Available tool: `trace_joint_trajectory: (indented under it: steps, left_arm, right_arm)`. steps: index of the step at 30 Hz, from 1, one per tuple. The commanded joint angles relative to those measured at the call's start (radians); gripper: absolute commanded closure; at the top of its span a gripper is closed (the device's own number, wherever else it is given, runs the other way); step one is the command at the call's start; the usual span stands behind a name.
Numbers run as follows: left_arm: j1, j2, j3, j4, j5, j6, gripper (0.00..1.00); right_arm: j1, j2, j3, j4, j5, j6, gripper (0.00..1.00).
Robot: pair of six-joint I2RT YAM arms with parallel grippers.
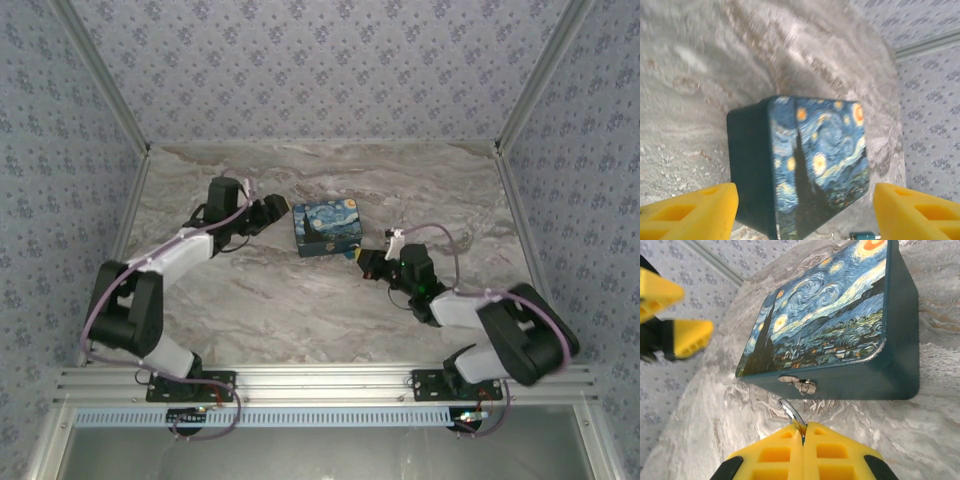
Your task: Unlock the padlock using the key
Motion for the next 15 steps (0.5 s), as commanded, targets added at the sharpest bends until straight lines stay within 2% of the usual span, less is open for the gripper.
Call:
trace_joint_trajectory:
  steps: [1, 8, 15]
  left_arm:
    - [0.018, -0.105, -0.037, -0.04, -0.108, 0.077, 0.26]
    - [0.067, -0.292, -0.091, -0.064, -0.171, 0.154, 0.22]
    - [0.117, -0.414, -0.135, -0.087, -0.193, 0.259, 0.12]
  right_arm:
    - [-0.002, -0.162, 0.035, -0.39, -0.003, -0.087, 1.0]
    - [-0.006, -0.466, 0.14, -0.906, -0.075, -0.142, 1.0]
    - [-0.008, -0.515, 0.264, -1.25, -0.154, -0.146, 1.0]
